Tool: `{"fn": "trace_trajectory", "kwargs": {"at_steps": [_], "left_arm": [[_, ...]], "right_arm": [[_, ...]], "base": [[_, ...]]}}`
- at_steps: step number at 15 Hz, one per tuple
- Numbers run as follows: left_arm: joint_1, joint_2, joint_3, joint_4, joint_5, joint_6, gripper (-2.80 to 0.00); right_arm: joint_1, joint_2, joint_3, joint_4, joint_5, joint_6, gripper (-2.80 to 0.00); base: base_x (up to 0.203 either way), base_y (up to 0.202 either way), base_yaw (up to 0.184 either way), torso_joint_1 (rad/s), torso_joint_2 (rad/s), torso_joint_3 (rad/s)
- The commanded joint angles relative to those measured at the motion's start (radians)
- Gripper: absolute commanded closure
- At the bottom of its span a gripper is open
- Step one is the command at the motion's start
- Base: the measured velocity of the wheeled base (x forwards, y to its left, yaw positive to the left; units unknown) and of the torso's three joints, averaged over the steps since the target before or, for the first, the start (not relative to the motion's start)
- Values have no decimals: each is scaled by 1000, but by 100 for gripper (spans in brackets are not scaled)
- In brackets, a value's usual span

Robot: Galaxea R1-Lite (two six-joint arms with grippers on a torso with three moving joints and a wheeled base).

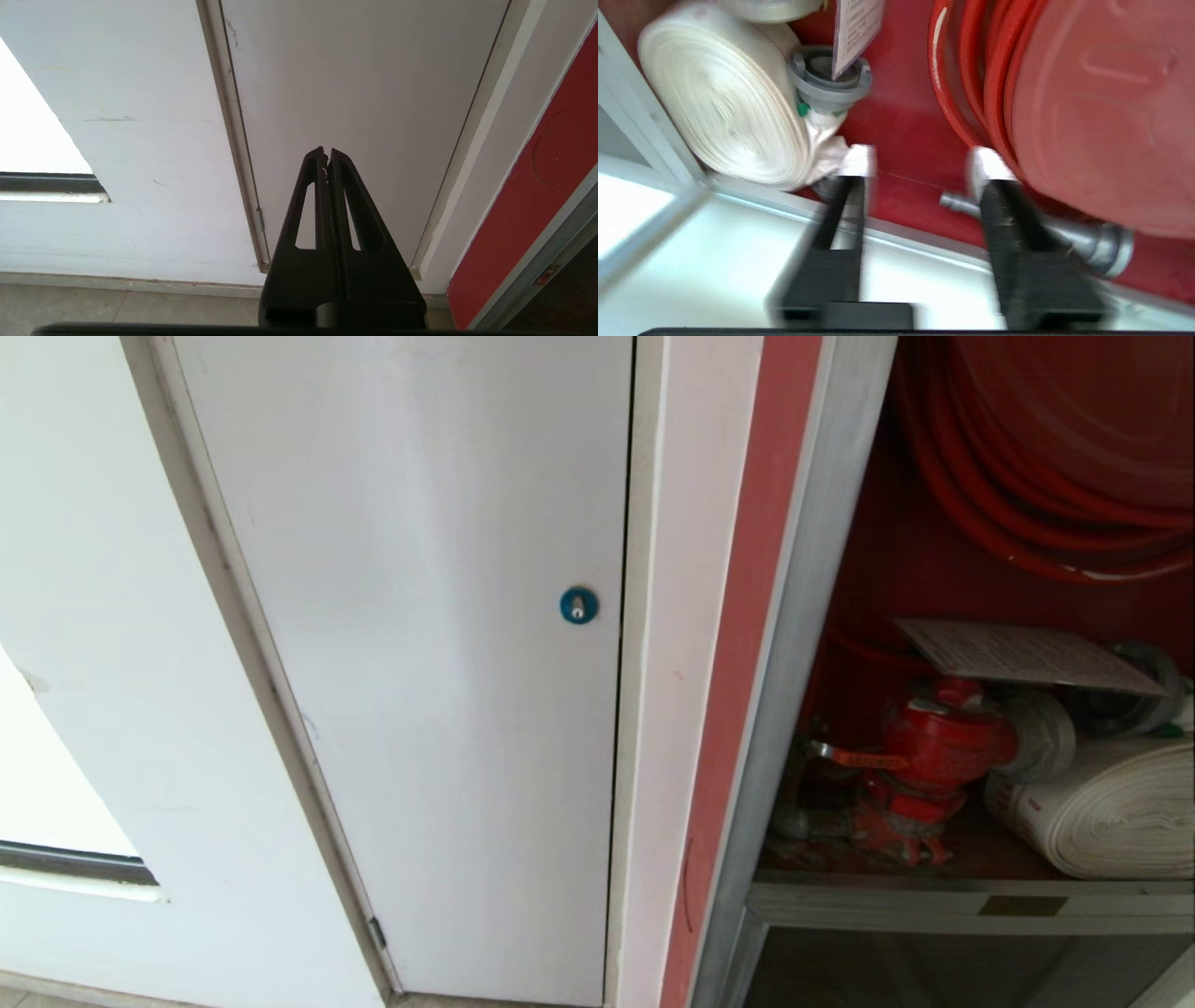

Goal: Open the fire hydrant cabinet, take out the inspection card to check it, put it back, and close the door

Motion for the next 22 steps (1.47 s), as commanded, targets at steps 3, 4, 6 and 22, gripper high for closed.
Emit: {"fn": "trace_trajectory", "kwargs": {"at_steps": [3,4,6,22], "left_arm": [[0,1,6,0,0,0,0],[0,1,6,0,0,0,0],[0,1,6,0,0,0,0],[0,1,6,0,0,0,0]], "right_arm": [[9,-16,-3,39,26,159,0],[12,-15,-5,79,42,209,0],[12,-16,-13,143,54,299,0],[15,-42,32,294,582,1390,0]], "base": [[0,0,0,0,0,0],[0,0,0,0,0,0],[0,0,0,0,0,0],[0,0,0,0,0,0]]}}
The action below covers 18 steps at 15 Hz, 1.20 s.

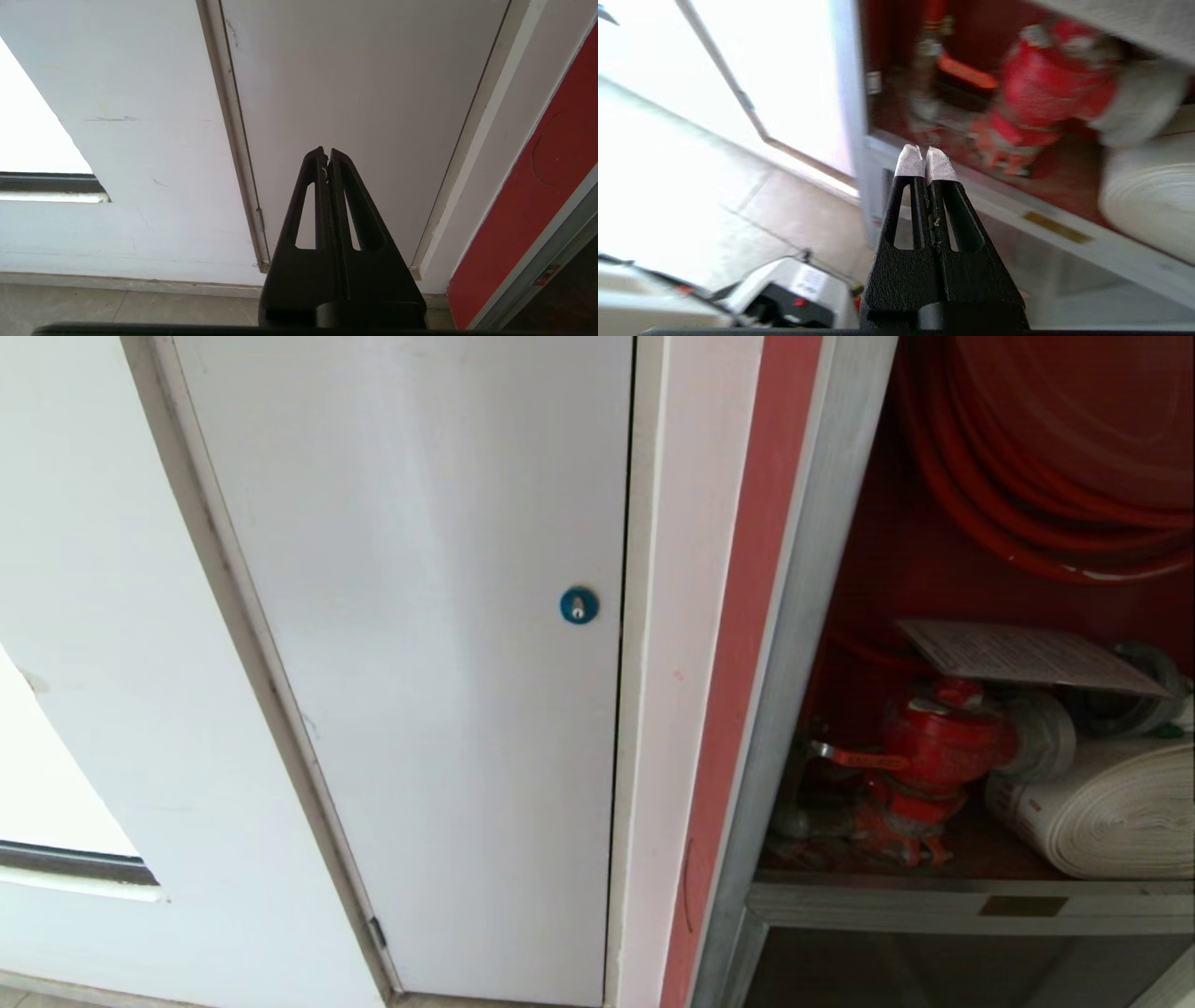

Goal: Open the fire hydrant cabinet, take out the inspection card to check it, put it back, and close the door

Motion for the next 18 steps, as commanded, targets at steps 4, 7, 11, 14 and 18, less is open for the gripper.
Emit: {"fn": "trace_trajectory", "kwargs": {"at_steps": [4,7,11,14,18], "left_arm": [[0,1,6,0,0,-1,0],[0,1,7,0,0,0,0],[0,1,6,0,0,-1,0],[0,1,8,0,0,1,0],[0,1,6,0,0,1,0]], "right_arm": [[64,-90,95,1,25,43,0],[162,-216,181,-91,-57,184,0],[327,-389,300,-179,-211,255,0],[355,-512,379,-186,-314,275,0],[358,-641,493,-204,-397,328,0]], "base": [[0,0,0,0,0,0],[0,0,0,0,0,0],[0,0,0,0,0,0],[0,0,0,0,0,0],[0,0,0,0,0,0]]}}
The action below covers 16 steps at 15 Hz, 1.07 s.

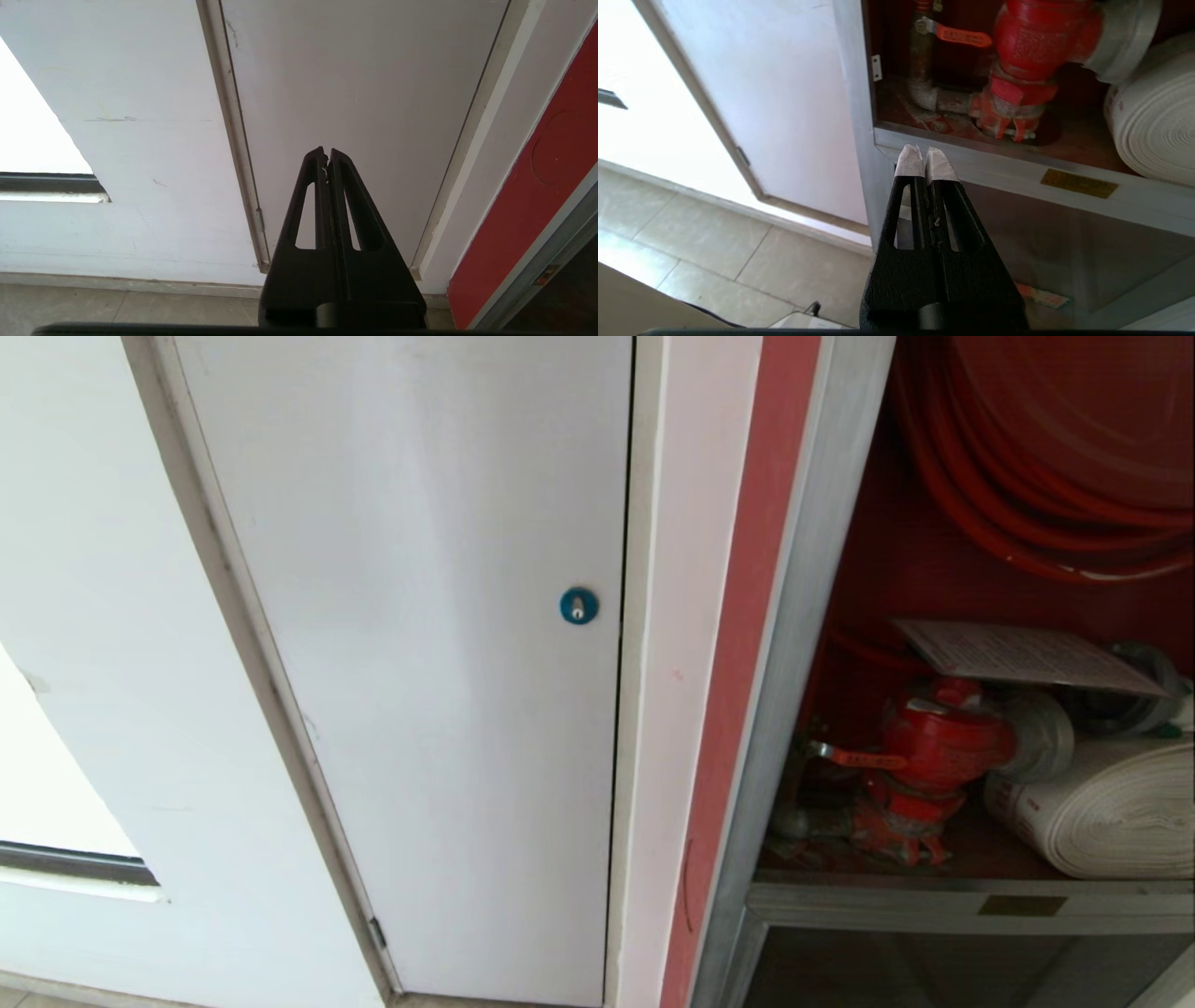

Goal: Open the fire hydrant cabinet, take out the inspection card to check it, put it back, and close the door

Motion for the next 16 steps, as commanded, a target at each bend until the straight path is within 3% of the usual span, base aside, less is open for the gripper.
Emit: {"fn": "trace_trajectory", "kwargs": {"at_steps": [1,3,7,11,16], "left_arm": [[0,1,6,-1,0,-1,0],[0,1,6,-1,0,0,0],[0,1,6,-1,0,0,0],[0,1,6,-1,0,0,0],[0,1,6,-1,0,-1,0]], "right_arm": [[2,-137,70,-6,-14,-2,0],[2,-258,116,-7,-28,-8,0],[5,-351,205,-53,-178,1,0],[5,-352,386,-319,-342,39,0],[5,-352,548,-469,-378,93,0]], "base": [[0,0,0,0,0,0],[0,0,0,0,0,0],[0,0,0,0,0,0],[0,0,0,0,0,0],[0,0,0,0,0,0]]}}
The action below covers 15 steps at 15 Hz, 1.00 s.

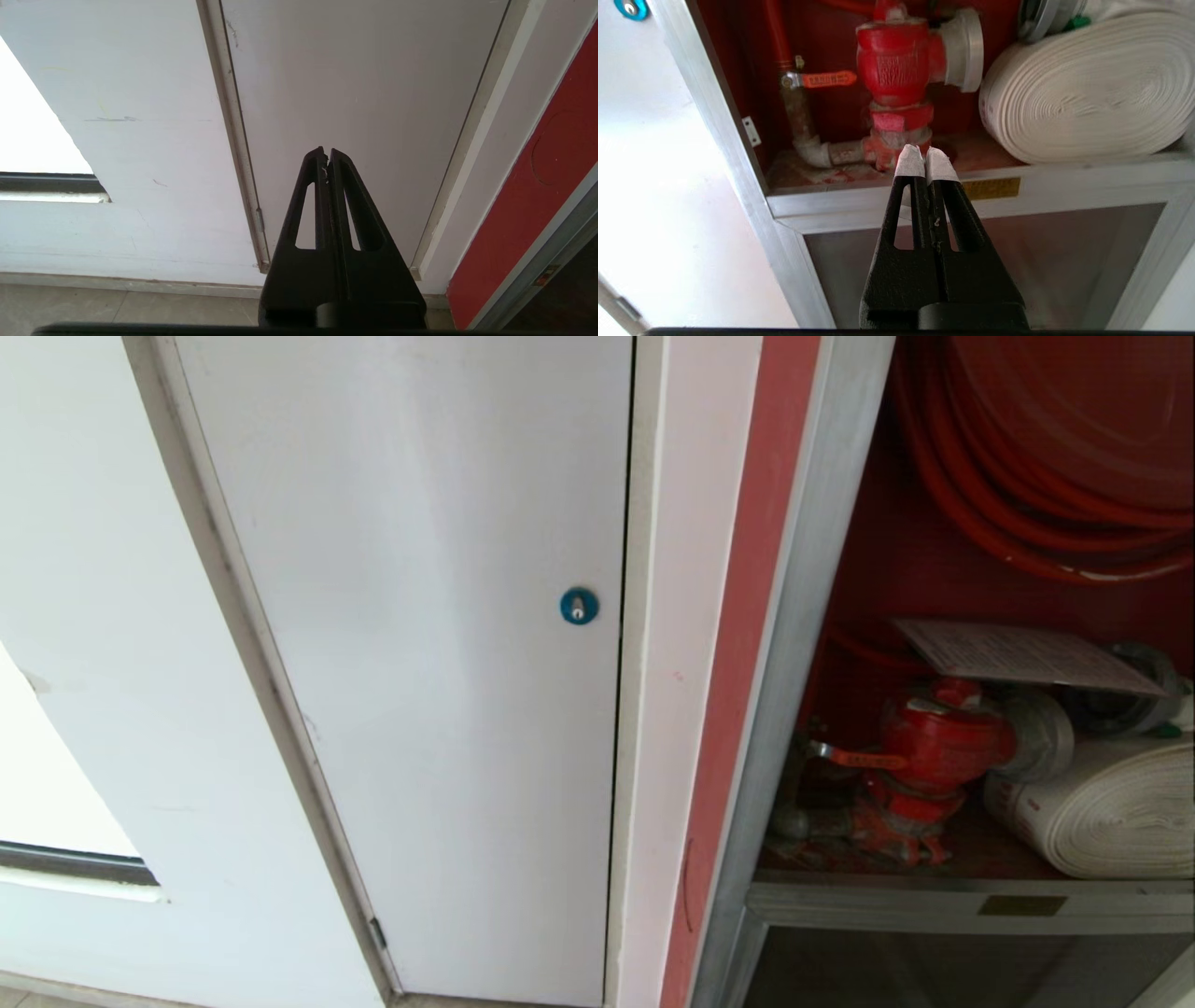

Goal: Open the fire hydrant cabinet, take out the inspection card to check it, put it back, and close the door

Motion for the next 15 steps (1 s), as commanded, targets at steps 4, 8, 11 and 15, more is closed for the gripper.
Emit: {"fn": "trace_trajectory", "kwargs": {"at_steps": [4,8,11,15], "left_arm": [[0,1,6,0,0,0,0],[0,1,6,0,0,1,0],[0,1,6,0,0,1,0],[0,1,8,0,0,1,0]], "right_arm": [[0,0,33,-1,22,3,0],[0,0,42,27,78,5,0],[0,0,42,77,85,5,0],[0,0,42,78,85,-3,0]], "base": [[0,0,0,0,0,0],[0,0,0,0,0,0],[0,0,0,0,0,0],[0,0,0,0,0,0]]}}
